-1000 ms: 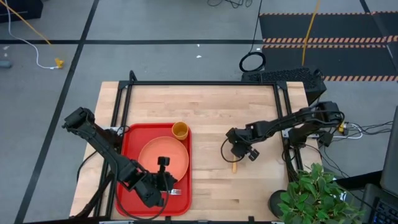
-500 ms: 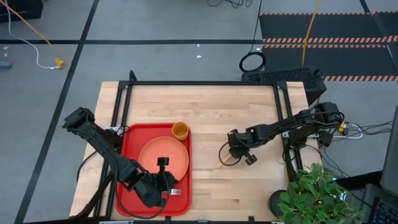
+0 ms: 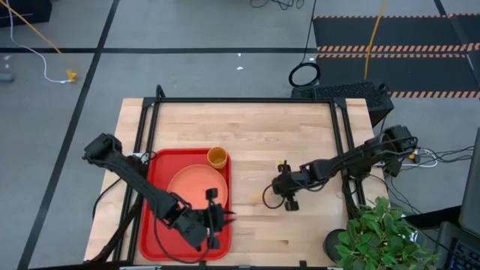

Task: Pick and place plate/cup/fork/spoon on tray
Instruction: Put the yellow spoon on the red tray at the bottom of the pink fork

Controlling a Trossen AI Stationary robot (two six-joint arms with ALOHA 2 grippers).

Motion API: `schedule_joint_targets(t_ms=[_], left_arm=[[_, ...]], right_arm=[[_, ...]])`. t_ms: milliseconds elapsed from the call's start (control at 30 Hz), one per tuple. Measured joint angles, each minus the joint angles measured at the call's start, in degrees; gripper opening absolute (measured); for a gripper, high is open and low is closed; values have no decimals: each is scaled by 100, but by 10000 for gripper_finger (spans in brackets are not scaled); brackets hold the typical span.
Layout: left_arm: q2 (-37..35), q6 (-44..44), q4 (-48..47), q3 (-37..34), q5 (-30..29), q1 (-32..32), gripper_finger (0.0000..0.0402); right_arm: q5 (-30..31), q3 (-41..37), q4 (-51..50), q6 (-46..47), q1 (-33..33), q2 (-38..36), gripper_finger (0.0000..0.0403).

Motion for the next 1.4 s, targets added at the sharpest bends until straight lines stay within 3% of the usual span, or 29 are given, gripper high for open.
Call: schedule_joint_targets(t_ms=[267,467,667,1100,1400], left_arm=[[636,404,1065,2,69,440,225],[950,425,1572,2,395,859,270],[998,546,1990,3,461,1300,273],[1283,585,1630,4,951,1735,271],[1436,563,1395,4,947,1915,184]], right_arm=[[1531,0,814,858,841,2,4],[2364,4,927,1021,1223,0,4],[2734,4,882,1051,1378,121,4],[3609,7,964,1194,1525,239,4],[3882,7,1001,1237,1553,256,4]])
